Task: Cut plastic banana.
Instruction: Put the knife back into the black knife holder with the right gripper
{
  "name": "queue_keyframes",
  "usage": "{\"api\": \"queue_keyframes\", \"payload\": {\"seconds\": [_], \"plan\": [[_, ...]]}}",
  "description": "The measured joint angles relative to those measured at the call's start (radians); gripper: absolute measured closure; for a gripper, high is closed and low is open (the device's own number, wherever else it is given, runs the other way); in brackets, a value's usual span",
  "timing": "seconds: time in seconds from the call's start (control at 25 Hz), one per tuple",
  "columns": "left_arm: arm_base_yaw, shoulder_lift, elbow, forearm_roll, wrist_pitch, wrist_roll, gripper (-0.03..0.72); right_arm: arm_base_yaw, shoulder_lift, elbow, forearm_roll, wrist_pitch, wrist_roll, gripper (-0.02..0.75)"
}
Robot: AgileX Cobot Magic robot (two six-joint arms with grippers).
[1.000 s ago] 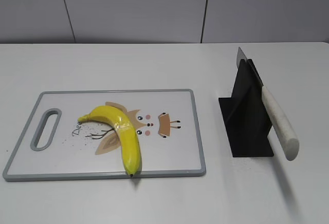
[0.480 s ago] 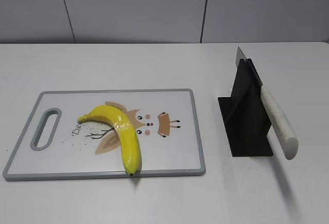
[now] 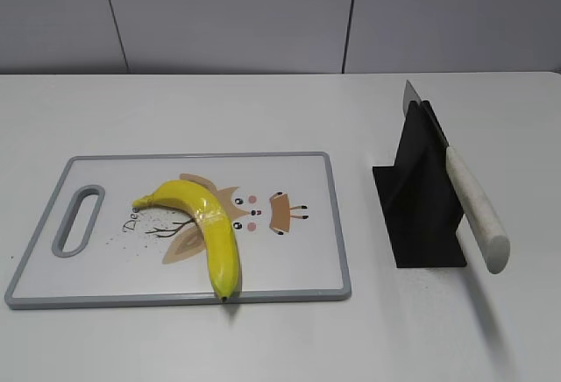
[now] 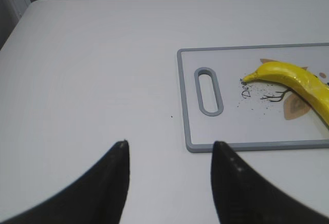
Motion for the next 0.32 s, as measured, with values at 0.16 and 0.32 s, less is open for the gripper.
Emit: {"api": "queue_keyframes", "payload": {"seconds": [0.16,0.32], "plan": [[0.0,0.0,0.0,0.0,0.0,0.0,0.192,-0.045,0.0,0.0,0.0,0.0,0.0,0.15],[0.0,0.0,0.0,0.0,0.0,0.0,0.196,-0.045,0.0,0.0,0.0,0.0,0.0,0.15]]}}
